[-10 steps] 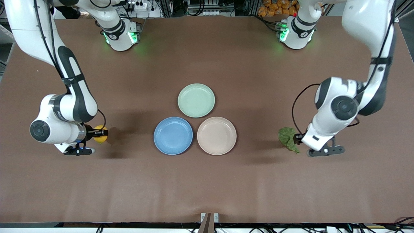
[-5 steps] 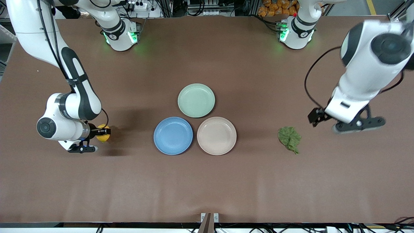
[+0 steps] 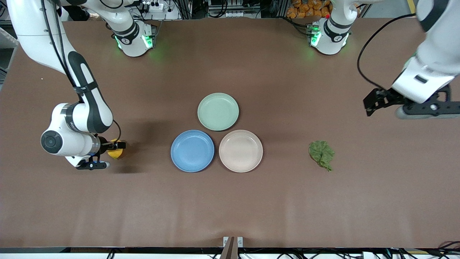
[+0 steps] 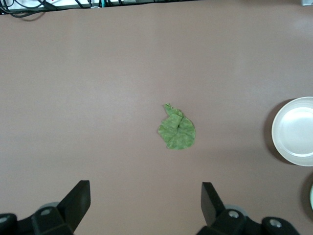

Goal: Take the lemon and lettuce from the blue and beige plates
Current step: 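Release the lettuce on the table with the left gripper and raise it, then release the lemon on the table with the right gripper and withdraw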

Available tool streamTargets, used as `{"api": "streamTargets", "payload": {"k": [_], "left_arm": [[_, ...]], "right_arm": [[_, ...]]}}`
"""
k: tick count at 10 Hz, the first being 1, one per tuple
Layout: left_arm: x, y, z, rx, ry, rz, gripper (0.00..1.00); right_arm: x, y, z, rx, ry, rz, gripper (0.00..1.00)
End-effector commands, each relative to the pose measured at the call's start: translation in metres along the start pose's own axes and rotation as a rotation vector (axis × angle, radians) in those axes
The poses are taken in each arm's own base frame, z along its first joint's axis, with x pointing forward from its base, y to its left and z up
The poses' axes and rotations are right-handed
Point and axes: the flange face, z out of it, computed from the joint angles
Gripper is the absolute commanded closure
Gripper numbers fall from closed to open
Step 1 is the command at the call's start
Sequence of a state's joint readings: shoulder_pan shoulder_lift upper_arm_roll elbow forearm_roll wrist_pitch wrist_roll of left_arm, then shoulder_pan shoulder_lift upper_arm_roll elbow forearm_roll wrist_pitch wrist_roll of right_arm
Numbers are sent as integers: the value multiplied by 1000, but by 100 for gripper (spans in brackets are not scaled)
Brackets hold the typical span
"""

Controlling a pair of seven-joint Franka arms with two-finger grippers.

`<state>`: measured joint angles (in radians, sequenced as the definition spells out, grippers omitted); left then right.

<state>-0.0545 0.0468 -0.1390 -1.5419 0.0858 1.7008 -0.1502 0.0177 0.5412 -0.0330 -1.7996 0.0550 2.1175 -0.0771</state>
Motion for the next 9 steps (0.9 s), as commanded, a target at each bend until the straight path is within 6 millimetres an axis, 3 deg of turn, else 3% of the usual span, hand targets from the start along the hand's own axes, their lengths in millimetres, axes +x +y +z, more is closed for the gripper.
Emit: {"api": "streamTargets", "payload": {"k": [1, 2, 5, 7, 9], "left_arm": [[-18, -4, -10, -20, -33, 19, 0], [-21, -3, -12, -18, -45, 22, 0], [-23, -14, -18, -15, -42, 20, 0], [-22, -23, -17, -14, -43, 6, 0], [-21, -26, -18, -17, -40, 1, 0]], "right_arm": [[-13, -27, -72, 3, 33, -59, 0], [-23, -37, -108, 2, 51, -75, 0], [-66, -44, -254, 2, 116, -92, 0], [-89, -42, -320, -9, 125, -87, 0], [-108, -40, -359, 1, 148, -85, 0]]}}
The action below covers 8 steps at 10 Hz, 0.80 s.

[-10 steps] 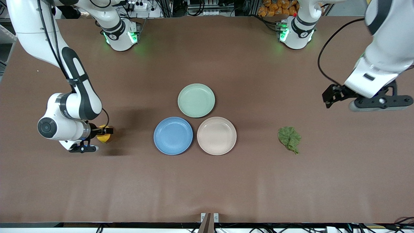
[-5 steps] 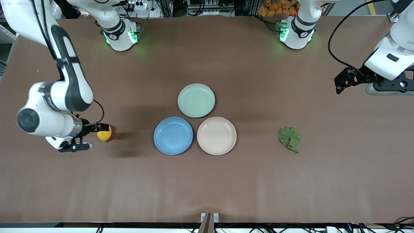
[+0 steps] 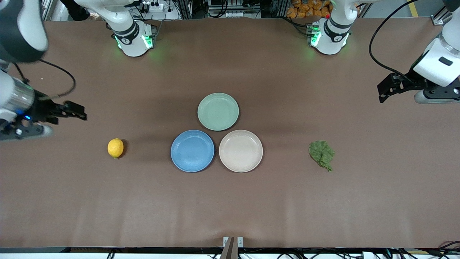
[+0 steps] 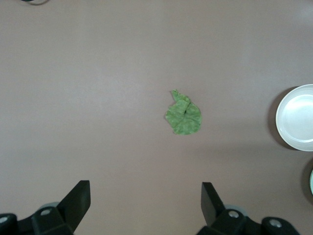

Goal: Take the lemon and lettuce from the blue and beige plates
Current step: 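Release the lemon on the table with the right gripper and withdraw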

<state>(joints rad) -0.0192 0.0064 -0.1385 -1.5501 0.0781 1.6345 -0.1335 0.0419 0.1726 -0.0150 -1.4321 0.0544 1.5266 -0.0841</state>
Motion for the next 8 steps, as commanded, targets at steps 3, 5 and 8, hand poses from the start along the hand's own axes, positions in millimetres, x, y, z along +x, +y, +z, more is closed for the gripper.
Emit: {"api": "streamTargets", "payload": {"k": [3, 5, 8], "left_arm": [[-5, -3, -3, -24, -5, 25, 0], [-5, -6, -5, -24, -2, 23, 0], [-6, 1, 1, -101, -27, 25, 0]], "right_arm": [[-5, -10, -23, -18, -10, -16, 0], [-5, -11, -21, -20, -12, -19, 0], [-12, -11, -26, -21, -12, -17, 0]]}}
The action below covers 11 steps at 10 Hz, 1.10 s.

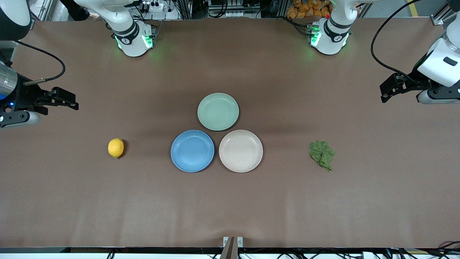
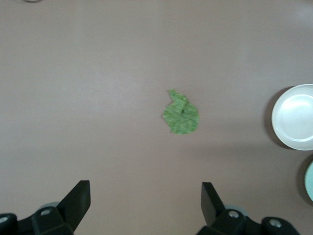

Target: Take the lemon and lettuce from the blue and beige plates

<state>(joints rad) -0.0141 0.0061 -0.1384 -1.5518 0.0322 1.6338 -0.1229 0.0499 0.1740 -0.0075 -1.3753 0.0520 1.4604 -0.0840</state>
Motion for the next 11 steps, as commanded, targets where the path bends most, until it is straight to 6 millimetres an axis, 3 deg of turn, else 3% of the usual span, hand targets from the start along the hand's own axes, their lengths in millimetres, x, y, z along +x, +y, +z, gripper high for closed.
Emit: {"api": "streamTargets", "payload": {"k": [1, 11], "left_arm": [[-7, -6, 5, -57, -53, 15, 0], [-6, -8, 5, -42, -59, 36, 0]], "right_arm": [[-6, -1, -6, -19, 1, -1, 0], [-27, -13, 0, -22, 8, 5, 0]]}}
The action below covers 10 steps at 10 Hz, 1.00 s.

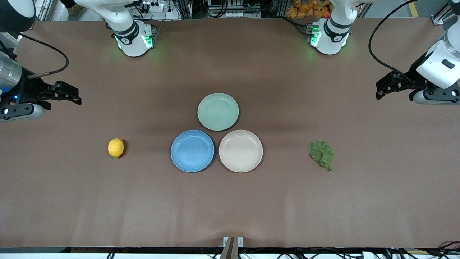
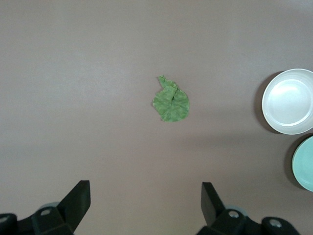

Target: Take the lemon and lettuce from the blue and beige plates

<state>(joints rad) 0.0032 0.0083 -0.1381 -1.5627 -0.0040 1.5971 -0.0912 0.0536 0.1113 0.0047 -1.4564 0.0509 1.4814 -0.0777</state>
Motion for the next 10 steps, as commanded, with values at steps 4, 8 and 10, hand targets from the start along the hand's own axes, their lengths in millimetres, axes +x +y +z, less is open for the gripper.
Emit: {"api": "streamTargets", "payload": {"k": [4, 8, 10], "left_arm": [[-4, -1, -7, -9, -1, 24, 0], [-3, -2, -7, -9, -1, 19, 0], [-3, -2, -7, -9, 1, 18, 0]], "right_arm": [[-19, -3, 3, -22, 17, 14, 0], [-18, -10, 4, -27, 15, 2, 0], [-18, -10, 5, -27, 13, 2, 0]]}}
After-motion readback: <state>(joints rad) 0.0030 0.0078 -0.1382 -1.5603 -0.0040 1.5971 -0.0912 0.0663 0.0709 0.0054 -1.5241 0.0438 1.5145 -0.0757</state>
